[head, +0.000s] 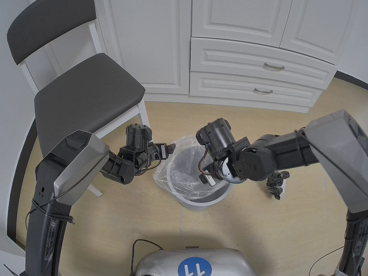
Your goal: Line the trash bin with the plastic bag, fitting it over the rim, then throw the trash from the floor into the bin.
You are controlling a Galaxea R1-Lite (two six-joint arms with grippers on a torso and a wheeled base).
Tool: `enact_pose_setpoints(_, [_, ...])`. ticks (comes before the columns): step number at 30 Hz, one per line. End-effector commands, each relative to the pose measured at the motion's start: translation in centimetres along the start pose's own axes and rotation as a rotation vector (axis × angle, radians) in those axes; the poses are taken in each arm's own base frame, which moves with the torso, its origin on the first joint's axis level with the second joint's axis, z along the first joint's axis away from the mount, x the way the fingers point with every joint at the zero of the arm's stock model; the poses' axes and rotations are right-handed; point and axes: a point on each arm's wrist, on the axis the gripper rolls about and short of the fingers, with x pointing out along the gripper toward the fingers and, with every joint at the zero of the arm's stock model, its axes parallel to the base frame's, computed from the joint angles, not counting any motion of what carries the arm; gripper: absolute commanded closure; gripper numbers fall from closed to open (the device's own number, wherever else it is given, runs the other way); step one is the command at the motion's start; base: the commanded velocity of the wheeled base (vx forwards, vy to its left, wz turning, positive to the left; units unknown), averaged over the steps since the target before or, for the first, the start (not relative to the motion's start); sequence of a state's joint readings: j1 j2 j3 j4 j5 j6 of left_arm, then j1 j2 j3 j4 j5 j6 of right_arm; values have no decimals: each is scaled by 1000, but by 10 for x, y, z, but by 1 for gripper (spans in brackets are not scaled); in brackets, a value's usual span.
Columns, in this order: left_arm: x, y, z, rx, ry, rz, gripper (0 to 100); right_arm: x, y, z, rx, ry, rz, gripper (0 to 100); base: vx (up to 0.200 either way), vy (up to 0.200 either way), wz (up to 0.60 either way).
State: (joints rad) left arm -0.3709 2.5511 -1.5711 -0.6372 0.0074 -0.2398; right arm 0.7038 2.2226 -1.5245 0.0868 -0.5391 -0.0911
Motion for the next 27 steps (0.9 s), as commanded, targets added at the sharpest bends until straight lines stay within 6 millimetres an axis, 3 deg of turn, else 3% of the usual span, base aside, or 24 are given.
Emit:
enact_pose_setpoints(1, [-1,-1,-1,2,7,-1,0,75,29,2,44,13,-38,0,0,0,0])
enact_pose_setpoints(3, [-1,-2,-1,2,6,-2,0,80,30,1,41,16,-40,0,0,0,0])
enact_pose_setpoints(4, [-1,-2,-1,2,6,-2,0,96,30,-6,14,40,-50,0,0,0,0])
enact_pose_setpoints(6, [-1,-2,-1,2,6,-2,0,102,30,-10,1,54,-62,0,0,0,0])
enact_pose_setpoints(12, [-1,-1,-2,2,7,-1,0,111,29,-15,0,68,-88,0,0,0,0])
enact_pose_setpoints(18, [0,-1,-3,2,9,1,0,78,15,-13,-57,77,-83,0,0,0,0])
enact_pose_setpoints(21, [0,-1,-4,2,10,2,0,52,3,-32,-200,147,-64,0,0,0,0])
enact_pose_setpoints(27, [-1,-1,-3,2,10,7,0,35,3,-59,-269,222,-40,0,0,0,0])
